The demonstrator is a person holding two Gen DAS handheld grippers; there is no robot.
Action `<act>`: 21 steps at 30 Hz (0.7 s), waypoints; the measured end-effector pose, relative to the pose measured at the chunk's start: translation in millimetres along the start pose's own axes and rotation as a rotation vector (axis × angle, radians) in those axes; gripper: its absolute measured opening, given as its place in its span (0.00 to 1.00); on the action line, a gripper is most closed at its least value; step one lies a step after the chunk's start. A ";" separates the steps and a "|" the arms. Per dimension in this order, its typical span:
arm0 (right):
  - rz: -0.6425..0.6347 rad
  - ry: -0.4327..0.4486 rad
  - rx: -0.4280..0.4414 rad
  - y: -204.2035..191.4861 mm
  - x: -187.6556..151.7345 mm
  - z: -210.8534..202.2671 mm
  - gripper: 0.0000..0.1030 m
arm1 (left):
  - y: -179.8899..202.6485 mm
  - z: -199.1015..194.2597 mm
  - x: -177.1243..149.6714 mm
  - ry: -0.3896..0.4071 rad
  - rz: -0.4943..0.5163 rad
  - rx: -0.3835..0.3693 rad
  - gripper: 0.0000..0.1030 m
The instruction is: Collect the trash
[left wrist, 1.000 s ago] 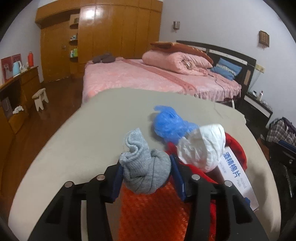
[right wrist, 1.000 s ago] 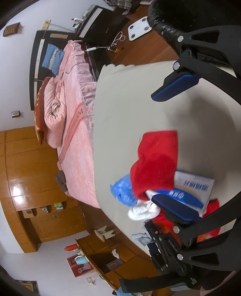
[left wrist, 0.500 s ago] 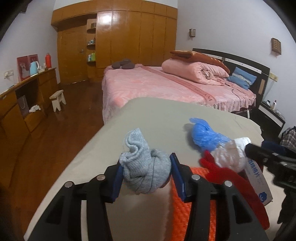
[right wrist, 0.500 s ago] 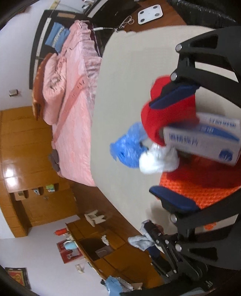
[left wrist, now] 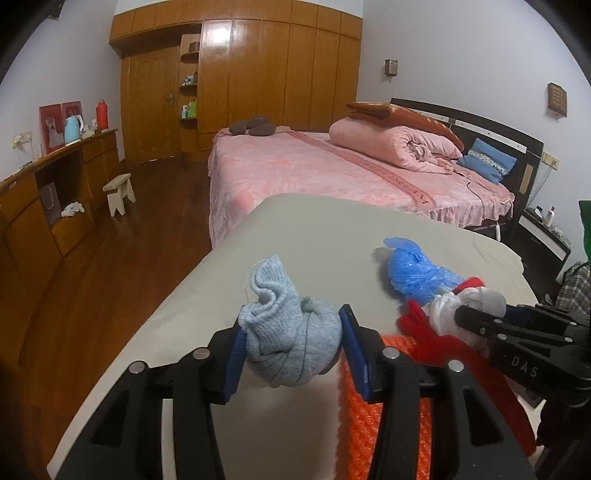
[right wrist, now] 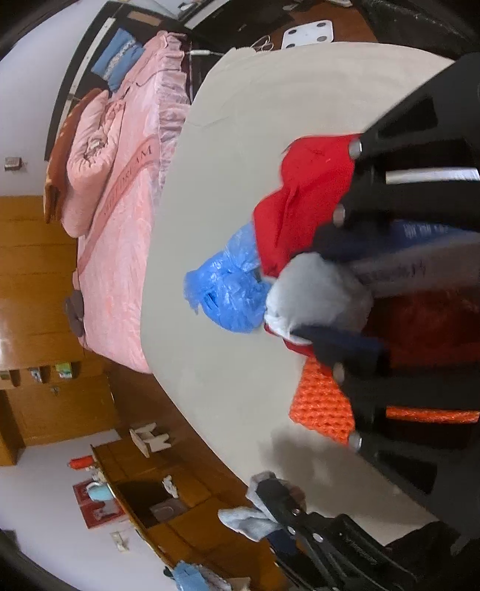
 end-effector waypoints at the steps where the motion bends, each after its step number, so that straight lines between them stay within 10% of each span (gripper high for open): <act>1: -0.004 0.005 0.004 0.6 -0.3 -2.1 0.28 | 1.4 -1.1 0.6 0.002 0.001 -0.002 0.46; 21: 0.068 0.167 0.115 44.6 -35.1 -109.8 0.26 | 63.1 -55.8 1.9 0.069 0.097 -0.089 0.46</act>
Point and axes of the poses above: each gripper's, at about its wrist camera, not at the fingertips, and z roughly the way its jaws point, y to its right, x to its top, the point moved 3 cm from there along z, roughly the way its jaws point, and after that the axes turned 7 degrees about -y, right-handed, at the moved point
